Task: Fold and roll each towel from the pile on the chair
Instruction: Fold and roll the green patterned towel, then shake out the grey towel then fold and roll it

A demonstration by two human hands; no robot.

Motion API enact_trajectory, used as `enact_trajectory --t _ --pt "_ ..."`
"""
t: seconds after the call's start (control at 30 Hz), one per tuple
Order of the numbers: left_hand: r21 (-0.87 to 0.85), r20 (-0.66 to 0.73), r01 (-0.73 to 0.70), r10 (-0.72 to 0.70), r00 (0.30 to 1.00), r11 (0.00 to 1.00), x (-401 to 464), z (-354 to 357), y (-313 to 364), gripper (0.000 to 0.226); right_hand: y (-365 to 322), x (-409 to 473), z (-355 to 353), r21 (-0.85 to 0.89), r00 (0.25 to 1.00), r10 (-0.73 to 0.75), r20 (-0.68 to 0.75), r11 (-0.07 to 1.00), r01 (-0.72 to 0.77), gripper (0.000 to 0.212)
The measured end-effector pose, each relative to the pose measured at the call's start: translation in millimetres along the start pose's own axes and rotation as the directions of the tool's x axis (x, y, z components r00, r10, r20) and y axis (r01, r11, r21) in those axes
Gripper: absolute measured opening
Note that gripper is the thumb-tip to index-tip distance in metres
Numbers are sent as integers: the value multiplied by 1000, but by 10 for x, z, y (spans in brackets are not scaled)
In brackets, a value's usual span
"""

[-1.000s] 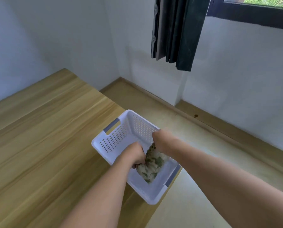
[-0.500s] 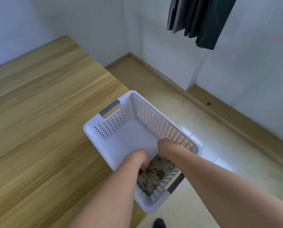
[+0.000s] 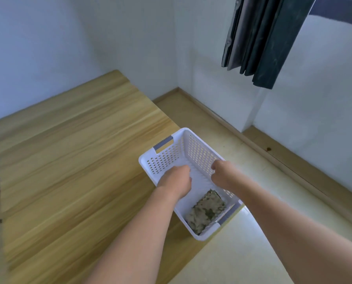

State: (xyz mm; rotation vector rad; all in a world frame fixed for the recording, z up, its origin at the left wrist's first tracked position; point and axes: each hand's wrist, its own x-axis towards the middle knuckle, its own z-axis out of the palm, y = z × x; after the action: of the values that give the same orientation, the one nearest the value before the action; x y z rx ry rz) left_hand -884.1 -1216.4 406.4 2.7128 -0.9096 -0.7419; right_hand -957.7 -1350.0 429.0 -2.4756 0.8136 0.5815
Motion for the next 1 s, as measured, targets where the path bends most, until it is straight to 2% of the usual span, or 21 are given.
enact_trajectory --t 0.1,0.3,0.53,0.7,0.83,1.0 --pt "9 -151 -93 94 984 996 -459 -278 -80 31 -226 -496 -215 72 989 -30 -144 997 40 38" --pt "60 -295 -157 168 941 986 -1212 -763 -572 35 -889 -1332 -91 91 932 -84 -352 988 124 39" --pt "132 -343 -237 269 900 962 -2030 -1254 -1530 36 -1988 -2105 431 116 898 -64 -434 985 126 41" --pt "138 -394 -260 294 871 956 -2561 -1500 -1973 40 -2557 -2561 661 71 861 -112 -495 983 169 41" --pt "114 -466 -254 278 840 960 -2823 -1658 -2312 44 -2923 -2730 756 21 839 -172 -516 977 213 51" --pt "114 -464 -260 282 840 959 -3149 -1736 -2842 47 -3341 -2972 1059 67 840 -140 -524 977 204 53"
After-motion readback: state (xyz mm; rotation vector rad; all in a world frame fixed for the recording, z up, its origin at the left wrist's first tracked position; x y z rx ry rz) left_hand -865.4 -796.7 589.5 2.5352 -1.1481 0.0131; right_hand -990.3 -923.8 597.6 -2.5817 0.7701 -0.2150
